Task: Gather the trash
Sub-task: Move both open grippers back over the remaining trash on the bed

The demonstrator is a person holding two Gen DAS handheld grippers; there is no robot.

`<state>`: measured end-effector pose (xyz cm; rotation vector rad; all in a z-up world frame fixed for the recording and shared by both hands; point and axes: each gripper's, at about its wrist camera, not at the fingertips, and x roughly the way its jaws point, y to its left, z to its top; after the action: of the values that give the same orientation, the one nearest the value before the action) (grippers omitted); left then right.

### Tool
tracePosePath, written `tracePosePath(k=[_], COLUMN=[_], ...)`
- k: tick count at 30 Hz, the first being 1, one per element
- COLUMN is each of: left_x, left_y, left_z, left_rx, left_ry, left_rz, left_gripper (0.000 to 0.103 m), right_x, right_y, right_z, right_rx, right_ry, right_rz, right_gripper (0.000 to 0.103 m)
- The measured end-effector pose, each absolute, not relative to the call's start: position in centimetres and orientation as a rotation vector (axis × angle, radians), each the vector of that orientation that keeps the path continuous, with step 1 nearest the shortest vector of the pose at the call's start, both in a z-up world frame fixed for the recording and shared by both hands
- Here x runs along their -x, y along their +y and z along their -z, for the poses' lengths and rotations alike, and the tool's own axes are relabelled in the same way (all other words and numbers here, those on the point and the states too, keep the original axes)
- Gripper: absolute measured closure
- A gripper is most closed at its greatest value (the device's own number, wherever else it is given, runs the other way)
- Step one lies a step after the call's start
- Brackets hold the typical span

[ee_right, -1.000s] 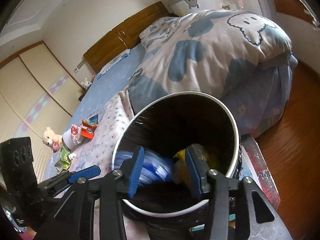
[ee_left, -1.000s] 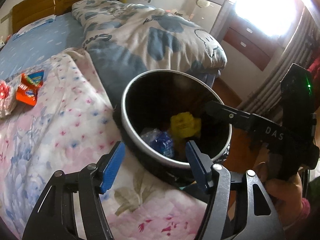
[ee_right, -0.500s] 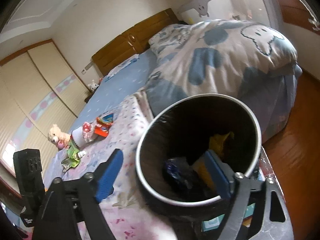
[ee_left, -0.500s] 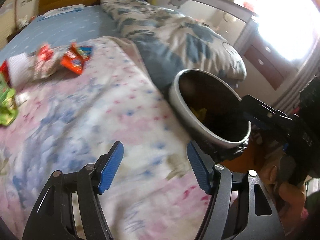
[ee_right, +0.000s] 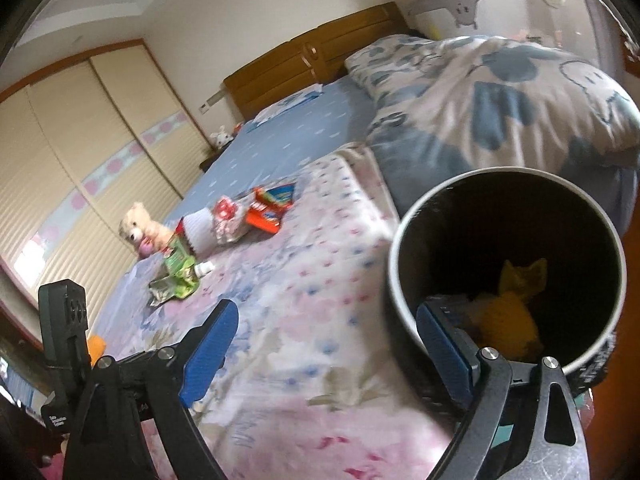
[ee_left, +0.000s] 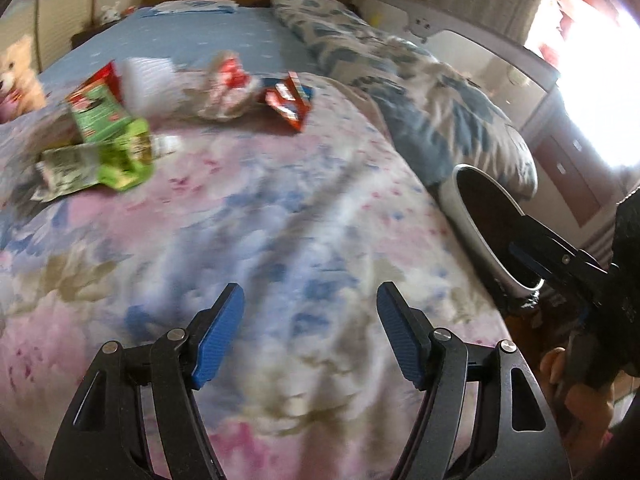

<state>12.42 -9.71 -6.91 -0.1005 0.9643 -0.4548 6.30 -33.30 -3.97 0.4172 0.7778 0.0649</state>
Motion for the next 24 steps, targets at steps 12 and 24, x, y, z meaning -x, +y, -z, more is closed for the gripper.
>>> tracePosePath(k=[12,24], left_x=[-13.9,-16.1], left_y=[-4.4,-0.4], left_z=[7.2,7.8], left_rx=[0.157,0.203], left_ry=[0.961,0.97], left_rz=[0.335,0.227], left_gripper=[0.033,0.032], right_x=[-9.1,-12.5], right_y=[-28.9,-27.2], right_z=[5.2,6.3], right_rx=[-0.391,-0.393], right_ry=[0.813,0.828], right_rz=[-0.136,-0.154], right_gripper=[0.011,0.011])
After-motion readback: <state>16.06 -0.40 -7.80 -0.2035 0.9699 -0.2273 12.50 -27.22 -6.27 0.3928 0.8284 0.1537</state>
